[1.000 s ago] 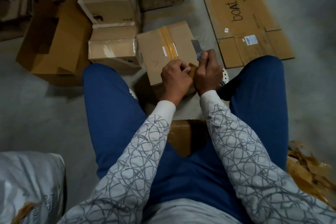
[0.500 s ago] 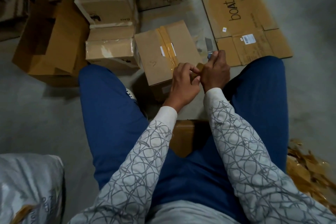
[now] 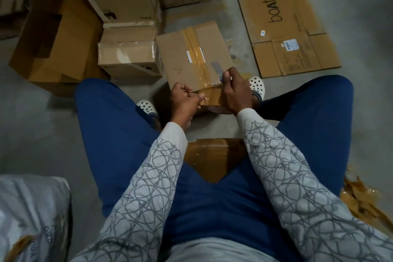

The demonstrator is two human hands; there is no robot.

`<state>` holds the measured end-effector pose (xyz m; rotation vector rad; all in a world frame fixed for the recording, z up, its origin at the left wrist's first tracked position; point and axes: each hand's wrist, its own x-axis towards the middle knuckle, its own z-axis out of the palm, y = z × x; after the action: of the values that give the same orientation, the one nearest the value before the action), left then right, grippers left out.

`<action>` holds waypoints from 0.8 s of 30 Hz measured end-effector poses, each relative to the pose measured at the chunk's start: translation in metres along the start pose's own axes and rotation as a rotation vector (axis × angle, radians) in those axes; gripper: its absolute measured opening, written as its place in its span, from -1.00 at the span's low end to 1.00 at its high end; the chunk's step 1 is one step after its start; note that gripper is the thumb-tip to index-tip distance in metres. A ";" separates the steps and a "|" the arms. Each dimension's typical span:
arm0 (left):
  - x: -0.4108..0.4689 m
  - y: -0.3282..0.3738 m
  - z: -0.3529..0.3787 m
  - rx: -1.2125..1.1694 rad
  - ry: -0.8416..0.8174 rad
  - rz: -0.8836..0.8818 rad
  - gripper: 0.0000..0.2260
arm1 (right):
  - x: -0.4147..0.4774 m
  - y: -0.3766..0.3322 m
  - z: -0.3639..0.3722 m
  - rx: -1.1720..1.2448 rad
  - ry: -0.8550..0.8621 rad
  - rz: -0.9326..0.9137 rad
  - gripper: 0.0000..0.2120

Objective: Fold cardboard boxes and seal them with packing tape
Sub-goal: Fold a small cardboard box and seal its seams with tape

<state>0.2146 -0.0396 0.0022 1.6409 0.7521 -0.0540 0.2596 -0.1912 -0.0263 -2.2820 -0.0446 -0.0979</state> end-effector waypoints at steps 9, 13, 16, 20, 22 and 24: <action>0.029 -0.013 -0.039 -0.092 0.090 -0.101 -0.64 | 0.041 0.027 -0.012 -0.406 -0.237 -0.327 -0.64; 0.046 -0.025 -0.042 -0.042 0.162 -0.082 -0.71 | 0.067 0.027 -0.016 -0.515 -0.290 -0.418 -0.64; 0.060 -0.040 -0.051 -0.022 0.306 -0.127 -0.71 | 0.086 0.039 -0.023 -0.629 -0.316 -0.465 -0.68; 0.078 -0.049 -0.056 0.009 0.380 -0.145 -0.71 | 0.109 0.059 -0.027 -0.737 -0.297 -0.342 -0.73; 0.083 -0.050 -0.048 0.067 0.396 -0.134 -0.70 | 0.118 0.063 -0.020 -0.796 -0.319 -0.331 -0.71; 0.088 -0.053 -0.040 0.125 0.429 -0.133 -0.70 | 0.127 0.064 -0.011 -0.827 -0.323 -0.340 -0.68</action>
<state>0.2419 0.0362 -0.0733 1.7410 1.2045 0.1654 0.3901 -0.2412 -0.0568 -3.0706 -0.6718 0.0996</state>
